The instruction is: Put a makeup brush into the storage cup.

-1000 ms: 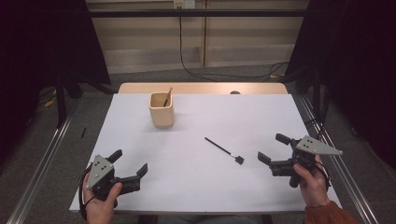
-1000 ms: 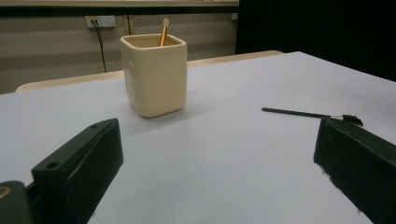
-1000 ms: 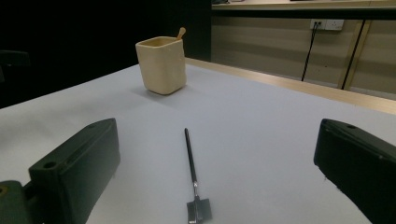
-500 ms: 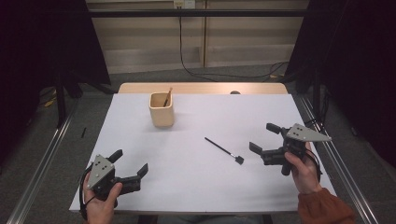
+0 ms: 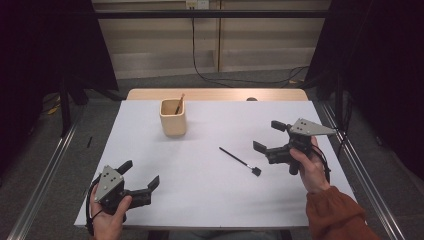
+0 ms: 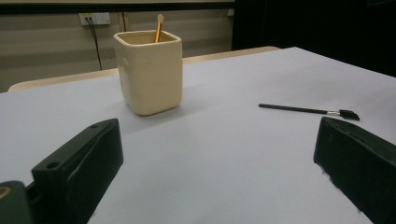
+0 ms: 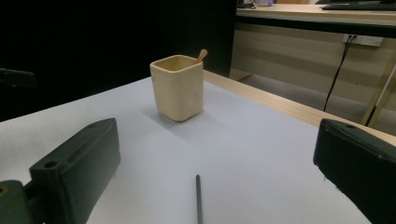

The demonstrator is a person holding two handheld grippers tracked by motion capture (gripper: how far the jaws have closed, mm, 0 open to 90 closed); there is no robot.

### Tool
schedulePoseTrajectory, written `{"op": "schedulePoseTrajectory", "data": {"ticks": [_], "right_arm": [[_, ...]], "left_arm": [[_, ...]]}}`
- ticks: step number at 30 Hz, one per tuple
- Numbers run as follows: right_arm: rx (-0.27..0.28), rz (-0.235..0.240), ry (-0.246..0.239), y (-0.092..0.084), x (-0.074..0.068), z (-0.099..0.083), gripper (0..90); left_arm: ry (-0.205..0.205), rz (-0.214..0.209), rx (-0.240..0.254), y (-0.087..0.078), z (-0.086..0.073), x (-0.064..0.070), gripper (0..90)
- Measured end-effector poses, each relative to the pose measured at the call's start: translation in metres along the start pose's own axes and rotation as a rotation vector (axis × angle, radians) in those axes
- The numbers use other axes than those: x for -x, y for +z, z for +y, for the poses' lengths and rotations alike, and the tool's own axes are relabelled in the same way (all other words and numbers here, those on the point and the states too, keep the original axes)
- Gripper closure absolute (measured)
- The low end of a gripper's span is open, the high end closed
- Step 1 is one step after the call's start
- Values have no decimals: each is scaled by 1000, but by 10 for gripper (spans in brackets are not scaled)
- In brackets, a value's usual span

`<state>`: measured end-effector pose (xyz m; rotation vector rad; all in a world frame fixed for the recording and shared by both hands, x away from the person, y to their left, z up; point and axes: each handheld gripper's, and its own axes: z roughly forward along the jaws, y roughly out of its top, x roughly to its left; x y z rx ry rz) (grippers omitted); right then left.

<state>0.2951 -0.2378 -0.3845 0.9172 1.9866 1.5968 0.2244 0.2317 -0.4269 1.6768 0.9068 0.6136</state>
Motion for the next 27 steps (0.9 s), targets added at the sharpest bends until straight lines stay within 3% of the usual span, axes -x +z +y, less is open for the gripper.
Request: {"op": "schedulePoseTrajectory", "data": {"ticks": [5, 14, 18, 23, 27], "right_arm": [[-46, 38, 22, 15, 2, 4, 0], [-123, 91, -29, 36, 3, 5, 10], [-156, 89, -49, 39, 3, 4, 9], [-219, 87, -45, 42, 4, 3, 25], [-294, 119, -37, 46, 7, 6, 38]], "left_arm": [[-10, -2, 0, 0, 0, -2, 16], [7, -24, 2, 2, 1, 4, 16], [12, -24, -1, 2, 1, 4, 16], [10, -20, -9, 3, 0, 3, 16], [12, -19, -14, 3, 0, 2, 17]]}}
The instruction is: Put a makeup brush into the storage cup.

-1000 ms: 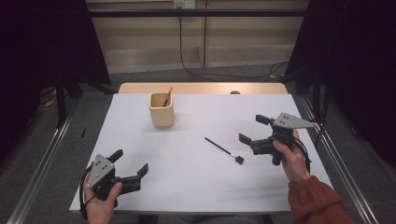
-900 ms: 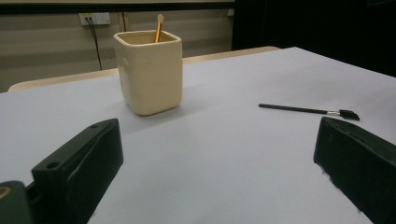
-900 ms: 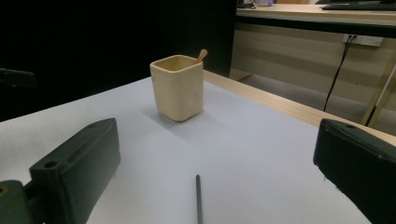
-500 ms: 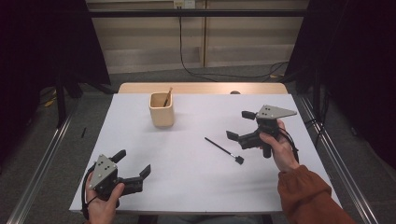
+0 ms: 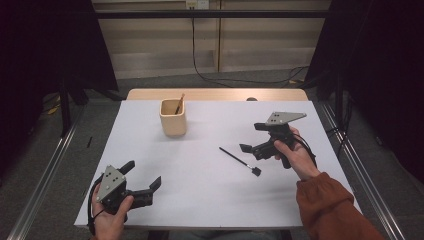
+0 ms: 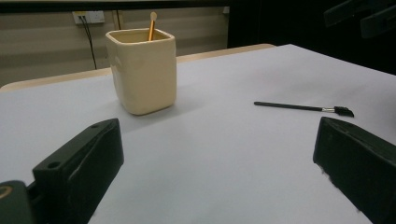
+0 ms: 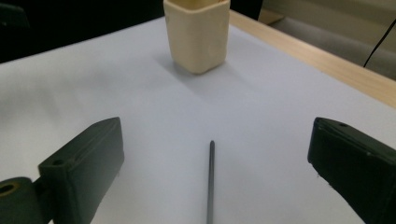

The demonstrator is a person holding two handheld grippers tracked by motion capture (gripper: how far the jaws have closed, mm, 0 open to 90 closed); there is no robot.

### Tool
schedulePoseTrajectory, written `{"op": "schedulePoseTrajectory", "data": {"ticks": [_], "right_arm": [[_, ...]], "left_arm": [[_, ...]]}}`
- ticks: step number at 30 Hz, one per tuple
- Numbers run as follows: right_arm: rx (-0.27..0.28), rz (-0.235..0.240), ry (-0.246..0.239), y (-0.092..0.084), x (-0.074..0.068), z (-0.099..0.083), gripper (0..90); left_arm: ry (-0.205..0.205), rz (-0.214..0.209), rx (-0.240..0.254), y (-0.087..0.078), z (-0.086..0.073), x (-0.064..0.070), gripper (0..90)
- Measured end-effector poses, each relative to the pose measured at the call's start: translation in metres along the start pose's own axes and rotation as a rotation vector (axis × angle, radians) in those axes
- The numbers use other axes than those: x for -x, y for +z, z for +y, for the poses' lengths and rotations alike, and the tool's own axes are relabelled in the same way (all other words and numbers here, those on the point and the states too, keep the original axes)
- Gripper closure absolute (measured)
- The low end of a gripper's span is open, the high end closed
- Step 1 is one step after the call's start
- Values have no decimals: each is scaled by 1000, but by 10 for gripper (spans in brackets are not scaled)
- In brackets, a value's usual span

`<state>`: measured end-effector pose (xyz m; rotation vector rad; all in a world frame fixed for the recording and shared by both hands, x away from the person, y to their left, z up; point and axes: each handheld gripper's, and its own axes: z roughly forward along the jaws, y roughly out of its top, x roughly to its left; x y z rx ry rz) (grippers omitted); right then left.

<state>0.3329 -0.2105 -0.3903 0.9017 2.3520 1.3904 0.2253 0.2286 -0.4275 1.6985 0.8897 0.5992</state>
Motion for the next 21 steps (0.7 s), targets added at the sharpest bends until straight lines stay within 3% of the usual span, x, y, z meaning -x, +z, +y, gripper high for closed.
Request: {"op": "schedulePoseTrajectory", "data": {"ticks": [3, 8, 15, 21], "right_arm": [[-91, 46, 1, 3, 2, 3, 29], [-175, 59, -8, 7, 4, 5, 51], [-358, 134, -13, 16, 5, 7, 51], [-502, 160, -66, 28, 1, 8, 49]], "left_arm": [[5, -2, 1, 0, 0, 0, 17], [4, 1, 0, 0, 0, 0, 17], [-1, 1, 2, 0, 0, -1, 17], [6, 0, 4, -1, 0, -1, 17]]}}
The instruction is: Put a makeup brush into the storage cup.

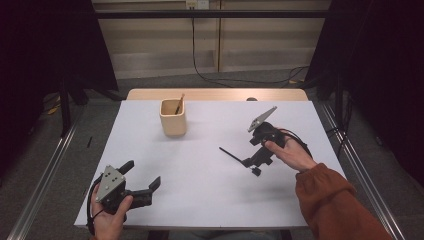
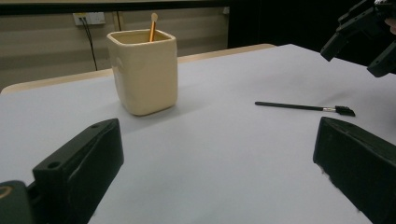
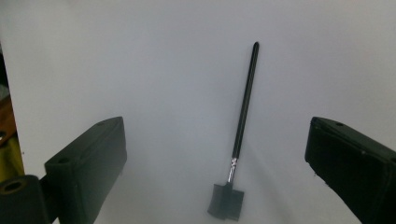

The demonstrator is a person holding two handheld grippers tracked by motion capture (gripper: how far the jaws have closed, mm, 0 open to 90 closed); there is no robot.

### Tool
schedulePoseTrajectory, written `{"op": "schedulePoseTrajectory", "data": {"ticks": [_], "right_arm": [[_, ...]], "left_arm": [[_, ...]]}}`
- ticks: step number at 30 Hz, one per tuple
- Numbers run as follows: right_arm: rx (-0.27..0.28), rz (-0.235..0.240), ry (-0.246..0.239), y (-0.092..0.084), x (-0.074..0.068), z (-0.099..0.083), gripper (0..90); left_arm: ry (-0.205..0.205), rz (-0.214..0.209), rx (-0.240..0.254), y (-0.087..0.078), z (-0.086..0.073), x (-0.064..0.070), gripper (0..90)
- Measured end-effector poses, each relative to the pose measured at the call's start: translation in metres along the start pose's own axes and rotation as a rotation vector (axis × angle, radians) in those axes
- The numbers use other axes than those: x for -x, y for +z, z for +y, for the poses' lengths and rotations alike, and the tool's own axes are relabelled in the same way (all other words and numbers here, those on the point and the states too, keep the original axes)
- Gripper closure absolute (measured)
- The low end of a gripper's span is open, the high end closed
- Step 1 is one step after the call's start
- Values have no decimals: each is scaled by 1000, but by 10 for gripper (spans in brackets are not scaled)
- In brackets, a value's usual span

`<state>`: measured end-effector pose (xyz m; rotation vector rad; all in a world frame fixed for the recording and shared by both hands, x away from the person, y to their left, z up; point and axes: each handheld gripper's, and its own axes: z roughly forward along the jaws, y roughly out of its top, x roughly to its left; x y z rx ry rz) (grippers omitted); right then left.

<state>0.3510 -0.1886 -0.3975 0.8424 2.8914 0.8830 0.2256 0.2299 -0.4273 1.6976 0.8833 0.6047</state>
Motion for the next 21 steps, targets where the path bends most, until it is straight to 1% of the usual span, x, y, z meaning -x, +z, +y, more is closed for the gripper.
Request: {"op": "schedulePoseTrajectory", "data": {"ticks": [2, 3, 4, 6, 7, 9, 12, 14, 16, 17, 18, 19, 20, 21], "right_arm": [[-33, 17, -8, 4, -1, 2, 34], [-52, 22, -7, 5, -2, 2, 37], [-66, 23, -16, 7, -2, 3, 41], [-101, 37, -13, 11, -1, 3, 34], [-122, 45, -12, 13, -1, 3, 46], [-147, 55, -7, 16, -1, 3, 70], [-203, 53, -1, 20, 0, 3, 88], [-235, 55, -11, 22, 2, 4, 125], [-252, 50, 0, 23, 3, 4, 170], [-259, 48, -5, 23, 4, 5, 189], [-271, 36, 5, 24, 5, 5, 215], [-278, 42, 0, 25, 6, 5, 247], [-287, 37, -8, 26, 8, 5, 277], [-295, 41, 4, 27, 8, 5, 297]], "left_arm": [[0, -1, 1, 0, 0, 0, 17], [1, 1, 2, 0, 0, 0, 17], [7, -1, 0, -1, 0, 0, 17], [13, -2, -4, 0, 0, 0, 17], [13, -1, -3, 0, 0, 0, 17], [8, 1, 2, 0, 0, 0, 17], [9, 0, -3, 0, 0, -1, 16], [12, 0, -3, 0, 0, -1, 16], [11, 0, -5, 0, 0, 0, 16], [11, -1, -6, 0, 0, -1, 17], [11, -1, -5, 0, 0, -1, 17], [11, 0, -5, 0, 0, -1, 17], [10, -2, -4, 0, 0, -1, 16], [9, -2, -4, 0, 0, -1, 17]]}}
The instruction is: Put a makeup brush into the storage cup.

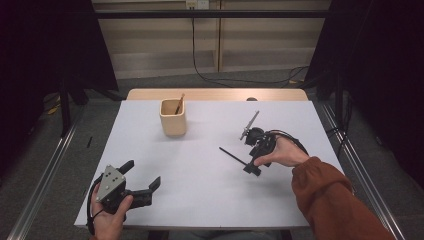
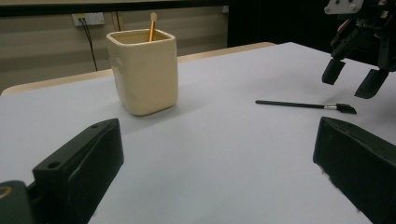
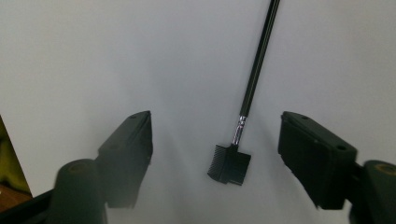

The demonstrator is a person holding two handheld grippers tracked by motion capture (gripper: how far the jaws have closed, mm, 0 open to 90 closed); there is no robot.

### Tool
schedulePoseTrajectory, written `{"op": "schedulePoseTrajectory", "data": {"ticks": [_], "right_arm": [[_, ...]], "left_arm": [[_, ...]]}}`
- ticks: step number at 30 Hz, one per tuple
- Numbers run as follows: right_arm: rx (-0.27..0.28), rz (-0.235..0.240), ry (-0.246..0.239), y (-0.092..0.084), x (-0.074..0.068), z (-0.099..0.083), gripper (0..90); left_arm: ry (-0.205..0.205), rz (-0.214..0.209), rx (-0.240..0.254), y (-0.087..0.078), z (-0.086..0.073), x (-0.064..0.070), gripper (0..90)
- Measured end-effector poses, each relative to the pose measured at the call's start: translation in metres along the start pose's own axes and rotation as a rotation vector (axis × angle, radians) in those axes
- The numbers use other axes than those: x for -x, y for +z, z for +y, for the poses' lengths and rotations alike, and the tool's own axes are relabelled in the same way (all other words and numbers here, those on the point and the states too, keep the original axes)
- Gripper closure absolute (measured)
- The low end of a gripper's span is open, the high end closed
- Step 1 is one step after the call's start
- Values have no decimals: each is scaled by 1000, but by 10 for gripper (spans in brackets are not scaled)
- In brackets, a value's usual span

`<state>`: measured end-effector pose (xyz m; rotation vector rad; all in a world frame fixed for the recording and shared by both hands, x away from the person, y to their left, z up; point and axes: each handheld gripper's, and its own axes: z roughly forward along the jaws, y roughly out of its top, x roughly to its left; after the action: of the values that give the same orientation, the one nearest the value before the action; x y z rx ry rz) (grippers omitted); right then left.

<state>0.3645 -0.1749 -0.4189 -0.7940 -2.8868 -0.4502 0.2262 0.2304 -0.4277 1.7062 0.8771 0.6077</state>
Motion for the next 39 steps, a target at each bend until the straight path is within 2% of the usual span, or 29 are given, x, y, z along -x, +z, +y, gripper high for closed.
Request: {"op": "schedulePoseTrajectory", "data": {"ticks": [3, 7, 13, 24, 28, 31, 39], "right_arm": [[-10, -1, -4, 3, 1, 1, 358], [-34, -19, 2, 8, 4, 2, 390], [-58, -19, 7, 14, 4, 5, 461], [-113, -11, 17, 28, 4, 10, 521], [-132, -25, 9, 32, 4, 11, 550], [-142, -45, 19, 33, 5, 11, 587], [-133, -61, 51, 34, 9, 11, 667]], "left_arm": [[2, 2, 1, 0, 0, 0, 17], [8, 4, 0, -1, 0, 0, 16], [7, 4, 0, 0, 0, 0, 17], [19, 4, -2, 1, 1, 0, 16], [23, 4, -3, 1, 0, 0, 16], [25, 5, -3, 0, 0, 0, 16], [24, 4, -3, 1, 0, 1, 16]]}}
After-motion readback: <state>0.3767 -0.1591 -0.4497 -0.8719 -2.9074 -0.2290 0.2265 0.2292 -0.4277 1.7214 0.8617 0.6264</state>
